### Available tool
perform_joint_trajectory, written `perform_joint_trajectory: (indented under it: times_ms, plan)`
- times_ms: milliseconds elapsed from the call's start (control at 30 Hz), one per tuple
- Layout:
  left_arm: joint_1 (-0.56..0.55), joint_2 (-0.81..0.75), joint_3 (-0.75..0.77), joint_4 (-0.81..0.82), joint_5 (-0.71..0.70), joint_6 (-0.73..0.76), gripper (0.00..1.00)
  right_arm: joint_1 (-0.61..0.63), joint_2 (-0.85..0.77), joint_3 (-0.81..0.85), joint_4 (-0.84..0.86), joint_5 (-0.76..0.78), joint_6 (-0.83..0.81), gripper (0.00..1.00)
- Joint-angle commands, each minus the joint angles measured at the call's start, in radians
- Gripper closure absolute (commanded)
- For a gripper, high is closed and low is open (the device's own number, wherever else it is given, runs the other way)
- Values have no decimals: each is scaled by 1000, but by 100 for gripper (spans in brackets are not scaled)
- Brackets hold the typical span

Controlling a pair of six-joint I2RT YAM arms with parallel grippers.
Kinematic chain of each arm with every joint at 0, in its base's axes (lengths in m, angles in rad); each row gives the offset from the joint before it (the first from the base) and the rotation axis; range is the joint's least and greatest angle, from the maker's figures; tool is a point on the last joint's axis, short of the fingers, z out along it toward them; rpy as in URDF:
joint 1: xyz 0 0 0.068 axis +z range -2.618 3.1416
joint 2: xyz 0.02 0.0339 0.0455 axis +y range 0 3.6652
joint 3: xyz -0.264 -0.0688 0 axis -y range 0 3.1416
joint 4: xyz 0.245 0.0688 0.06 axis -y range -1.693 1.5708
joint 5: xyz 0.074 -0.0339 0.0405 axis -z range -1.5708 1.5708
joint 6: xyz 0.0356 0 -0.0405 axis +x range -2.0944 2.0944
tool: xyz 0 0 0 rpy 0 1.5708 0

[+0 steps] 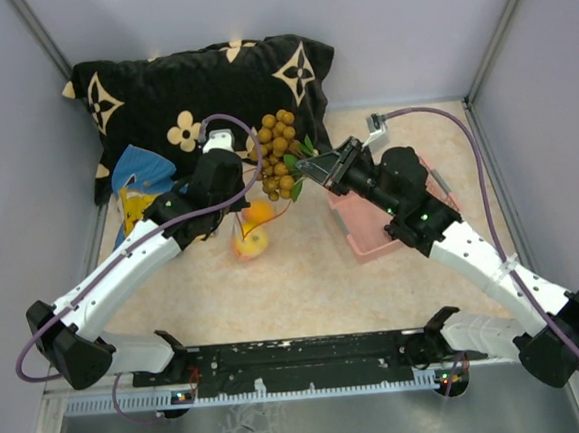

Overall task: Place the food in the zip-top bag and seal the zipper
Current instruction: Place the fake fruit in the zipper food storage bag.

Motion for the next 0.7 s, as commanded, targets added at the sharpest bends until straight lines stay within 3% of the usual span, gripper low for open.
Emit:
perform_joint_trajectory:
  times_ms: [0, 267, 667]
  plan:
    - [7, 1, 30, 3, 15, -30, 100, 24, 12, -8, 142, 21, 41, 100]
    - [7, -1, 31, 5, 29, -56, 100, 62, 48, -68, 136, 29, 19, 100]
    - [9, 22, 18, 2, 13, -82, 100, 63, 26, -41, -82, -49, -174, 100]
